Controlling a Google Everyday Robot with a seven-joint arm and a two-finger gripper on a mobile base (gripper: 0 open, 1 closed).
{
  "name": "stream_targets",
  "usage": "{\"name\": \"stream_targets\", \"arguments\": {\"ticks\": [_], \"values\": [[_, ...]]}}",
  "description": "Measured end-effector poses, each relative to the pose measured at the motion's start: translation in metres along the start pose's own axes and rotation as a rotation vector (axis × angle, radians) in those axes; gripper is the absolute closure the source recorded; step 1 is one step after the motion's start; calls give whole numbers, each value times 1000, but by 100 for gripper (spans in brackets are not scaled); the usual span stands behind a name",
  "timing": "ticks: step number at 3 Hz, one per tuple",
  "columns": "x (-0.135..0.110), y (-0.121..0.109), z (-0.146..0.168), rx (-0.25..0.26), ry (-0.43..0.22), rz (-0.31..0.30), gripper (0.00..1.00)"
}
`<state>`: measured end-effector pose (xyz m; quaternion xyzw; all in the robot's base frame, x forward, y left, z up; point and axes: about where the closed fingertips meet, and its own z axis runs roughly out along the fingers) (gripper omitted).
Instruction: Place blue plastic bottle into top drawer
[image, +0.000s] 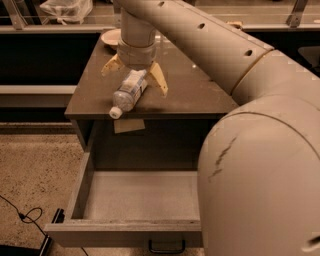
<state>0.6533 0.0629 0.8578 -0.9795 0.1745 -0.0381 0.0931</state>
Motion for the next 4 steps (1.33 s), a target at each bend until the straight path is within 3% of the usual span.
{"name": "stream_targets", "arguments": {"ticks": [3,4], "values": [[-2,0,18,-5,-45,7,65],[6,20,-2,18,-21,93,89]]}}
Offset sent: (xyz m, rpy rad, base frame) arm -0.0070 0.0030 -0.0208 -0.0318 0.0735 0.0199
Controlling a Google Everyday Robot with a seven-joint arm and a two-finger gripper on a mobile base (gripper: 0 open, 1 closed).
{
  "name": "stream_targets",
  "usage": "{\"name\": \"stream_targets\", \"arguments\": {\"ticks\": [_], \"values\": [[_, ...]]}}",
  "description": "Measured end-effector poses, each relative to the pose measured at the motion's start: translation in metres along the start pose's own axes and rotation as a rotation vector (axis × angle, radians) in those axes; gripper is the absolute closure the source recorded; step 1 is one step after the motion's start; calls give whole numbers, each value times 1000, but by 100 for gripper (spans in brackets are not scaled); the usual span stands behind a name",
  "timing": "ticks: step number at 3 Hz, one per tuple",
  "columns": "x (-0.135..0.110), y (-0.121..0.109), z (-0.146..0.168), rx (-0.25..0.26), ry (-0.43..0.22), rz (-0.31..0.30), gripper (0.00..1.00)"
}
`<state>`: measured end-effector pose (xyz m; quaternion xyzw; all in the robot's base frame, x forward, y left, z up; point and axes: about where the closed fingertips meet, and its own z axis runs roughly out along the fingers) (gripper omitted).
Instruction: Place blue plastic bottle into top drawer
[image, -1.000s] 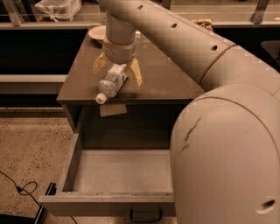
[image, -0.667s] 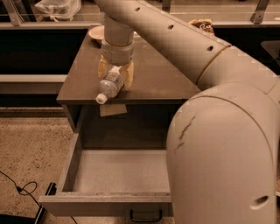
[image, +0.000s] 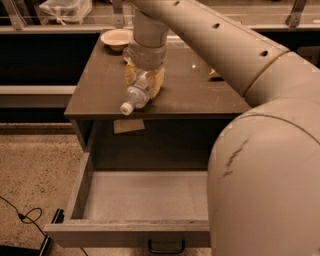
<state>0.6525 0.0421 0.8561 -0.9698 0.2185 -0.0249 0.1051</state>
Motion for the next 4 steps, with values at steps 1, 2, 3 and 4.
{"name": "stream_targets", "arguments": {"ticks": [1,2,3,4], "values": [[3,33,-30,1,51,141,100],[-11,77,-51,-22,42,340,100],[-29,121,-60,-45,52,537,100],[-30,123,-55,-47,55,581,100]]}}
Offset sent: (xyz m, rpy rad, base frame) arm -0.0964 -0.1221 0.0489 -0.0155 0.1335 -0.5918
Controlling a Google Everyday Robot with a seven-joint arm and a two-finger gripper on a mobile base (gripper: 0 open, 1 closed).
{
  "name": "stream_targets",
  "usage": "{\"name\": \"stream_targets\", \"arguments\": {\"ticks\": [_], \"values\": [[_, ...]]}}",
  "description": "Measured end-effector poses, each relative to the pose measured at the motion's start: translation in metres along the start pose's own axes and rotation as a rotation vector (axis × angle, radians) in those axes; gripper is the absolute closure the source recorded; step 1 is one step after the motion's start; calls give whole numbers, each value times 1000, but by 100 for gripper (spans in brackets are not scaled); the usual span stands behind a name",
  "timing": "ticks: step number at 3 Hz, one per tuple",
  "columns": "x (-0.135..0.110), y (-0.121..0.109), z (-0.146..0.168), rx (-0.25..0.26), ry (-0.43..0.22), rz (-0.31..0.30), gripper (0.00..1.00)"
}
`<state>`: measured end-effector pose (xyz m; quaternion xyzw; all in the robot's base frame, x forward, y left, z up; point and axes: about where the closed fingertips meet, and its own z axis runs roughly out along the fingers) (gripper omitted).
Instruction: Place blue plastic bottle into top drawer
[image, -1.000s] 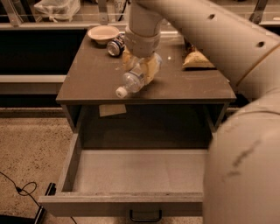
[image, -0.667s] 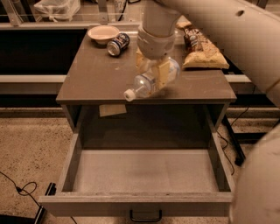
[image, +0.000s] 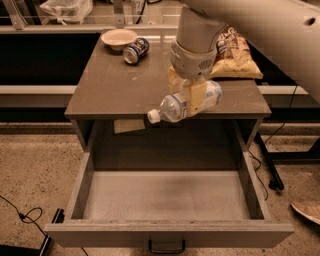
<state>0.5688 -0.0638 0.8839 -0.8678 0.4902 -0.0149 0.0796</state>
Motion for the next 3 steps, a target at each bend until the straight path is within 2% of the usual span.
{"name": "stream_targets", "arguments": {"ticks": [1,2,3], "values": [[0,3,1,-4,5,7,100],[-6,23,-2,-28,36,52,100],[-15,57,11,-43,15,171,100]]}}
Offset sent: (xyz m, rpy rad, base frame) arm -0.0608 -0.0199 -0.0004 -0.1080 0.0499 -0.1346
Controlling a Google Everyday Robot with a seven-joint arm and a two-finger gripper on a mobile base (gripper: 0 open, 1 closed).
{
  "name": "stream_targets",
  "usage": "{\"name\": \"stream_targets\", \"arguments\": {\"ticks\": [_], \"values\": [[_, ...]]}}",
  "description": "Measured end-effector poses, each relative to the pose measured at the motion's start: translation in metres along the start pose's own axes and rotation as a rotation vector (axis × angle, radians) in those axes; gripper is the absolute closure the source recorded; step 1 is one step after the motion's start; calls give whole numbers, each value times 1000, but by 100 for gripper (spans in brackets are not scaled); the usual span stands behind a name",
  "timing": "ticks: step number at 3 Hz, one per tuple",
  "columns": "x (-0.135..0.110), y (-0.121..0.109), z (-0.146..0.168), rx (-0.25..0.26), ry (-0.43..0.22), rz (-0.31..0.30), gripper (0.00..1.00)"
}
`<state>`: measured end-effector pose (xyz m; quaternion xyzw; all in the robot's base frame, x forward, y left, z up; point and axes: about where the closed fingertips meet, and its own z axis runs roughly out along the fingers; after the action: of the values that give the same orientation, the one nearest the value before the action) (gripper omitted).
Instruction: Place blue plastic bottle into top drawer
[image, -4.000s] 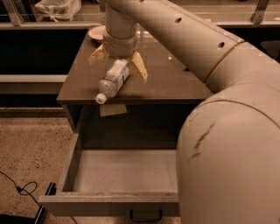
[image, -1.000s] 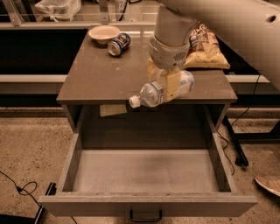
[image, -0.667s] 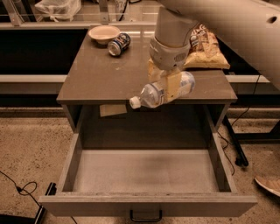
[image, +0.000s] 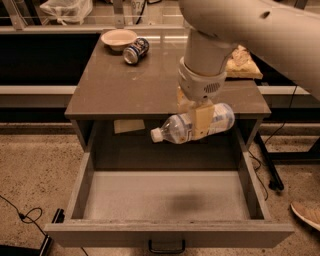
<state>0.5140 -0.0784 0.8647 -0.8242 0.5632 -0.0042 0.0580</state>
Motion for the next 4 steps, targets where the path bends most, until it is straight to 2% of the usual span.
{"name": "stream_targets", "arguments": {"ticks": [1,2,3,4], "values": [[-3,18,18,-14,-91,69,100],[-4,19,18,-14,-101,73,100],[-5,21,43,-19,-183,104,100],[-26,31,78,2,-273,155,100]]}}
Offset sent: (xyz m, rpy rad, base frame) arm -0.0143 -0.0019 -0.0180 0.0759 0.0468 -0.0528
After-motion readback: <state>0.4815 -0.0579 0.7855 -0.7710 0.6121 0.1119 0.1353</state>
